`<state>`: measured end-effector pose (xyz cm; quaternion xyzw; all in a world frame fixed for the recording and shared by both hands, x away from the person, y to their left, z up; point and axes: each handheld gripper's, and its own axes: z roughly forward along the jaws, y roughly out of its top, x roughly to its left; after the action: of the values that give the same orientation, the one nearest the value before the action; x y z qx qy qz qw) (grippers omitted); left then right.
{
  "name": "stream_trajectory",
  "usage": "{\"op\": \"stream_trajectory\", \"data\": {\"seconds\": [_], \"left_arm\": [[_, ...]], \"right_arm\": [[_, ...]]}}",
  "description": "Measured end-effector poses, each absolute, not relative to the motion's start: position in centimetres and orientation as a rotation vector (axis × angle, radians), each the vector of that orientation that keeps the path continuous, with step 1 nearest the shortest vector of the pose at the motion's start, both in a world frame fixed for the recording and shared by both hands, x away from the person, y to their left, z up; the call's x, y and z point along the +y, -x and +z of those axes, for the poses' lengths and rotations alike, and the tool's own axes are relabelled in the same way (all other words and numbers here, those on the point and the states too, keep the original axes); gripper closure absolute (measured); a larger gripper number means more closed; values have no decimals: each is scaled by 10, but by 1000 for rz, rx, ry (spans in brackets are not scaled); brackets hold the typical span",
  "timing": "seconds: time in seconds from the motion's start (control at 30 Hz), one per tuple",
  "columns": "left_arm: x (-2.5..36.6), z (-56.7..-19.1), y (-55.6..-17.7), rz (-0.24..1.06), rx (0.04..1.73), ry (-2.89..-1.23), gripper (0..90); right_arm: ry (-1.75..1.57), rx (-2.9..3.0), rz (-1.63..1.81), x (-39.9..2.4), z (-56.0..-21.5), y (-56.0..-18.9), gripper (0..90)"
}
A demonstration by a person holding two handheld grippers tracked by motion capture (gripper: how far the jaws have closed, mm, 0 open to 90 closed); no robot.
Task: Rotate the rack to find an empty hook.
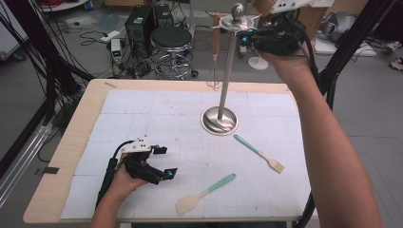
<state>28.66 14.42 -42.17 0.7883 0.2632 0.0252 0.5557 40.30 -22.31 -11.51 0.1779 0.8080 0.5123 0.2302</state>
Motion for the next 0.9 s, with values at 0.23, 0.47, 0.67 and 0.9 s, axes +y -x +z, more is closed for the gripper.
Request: {"op": "stream_trajectory", "data": {"seconds": [0.23, 0.47, 0.67, 0.9], "left_arm": [[144, -422, -287, 59, 621, -1864, 62], [144, -422, -287, 61, 618, -1870, 62], [144, -422, -287, 63, 622, -1871, 62], [144, -423, -287, 60, 621, -1872, 62]], "right_arm": [[-480, 2231, 1416, -224, -115, -403, 854], [-420, 2261, 1439, -223, -120, -397, 757], [-373, 2308, 1432, -216, -126, -389, 713], [-393, 2328, 1467, -221, -137, -391, 631]]}}
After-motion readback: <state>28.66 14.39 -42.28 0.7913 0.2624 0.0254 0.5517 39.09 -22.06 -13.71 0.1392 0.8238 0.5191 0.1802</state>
